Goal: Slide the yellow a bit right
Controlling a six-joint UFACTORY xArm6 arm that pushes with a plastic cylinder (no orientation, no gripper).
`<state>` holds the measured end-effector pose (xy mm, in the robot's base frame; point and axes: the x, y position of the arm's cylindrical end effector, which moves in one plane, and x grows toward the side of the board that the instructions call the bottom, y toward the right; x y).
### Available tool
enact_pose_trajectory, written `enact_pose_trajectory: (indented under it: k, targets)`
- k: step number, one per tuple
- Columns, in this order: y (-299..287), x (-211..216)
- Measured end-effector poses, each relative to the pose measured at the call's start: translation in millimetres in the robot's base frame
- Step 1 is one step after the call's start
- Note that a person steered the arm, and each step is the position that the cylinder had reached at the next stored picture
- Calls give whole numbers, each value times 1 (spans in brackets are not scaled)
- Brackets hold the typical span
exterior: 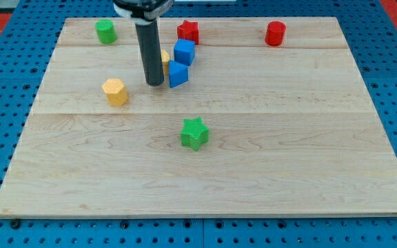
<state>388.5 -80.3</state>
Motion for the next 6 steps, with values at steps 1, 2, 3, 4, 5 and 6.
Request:
enact_pose_trajectory:
  k: [1,2,3,4,5,6]
  targets:
    - [25,-5]
    - [32,-40]
    - [27,26]
    - [-50,52]
    - [-113,29]
    - [-72,10]
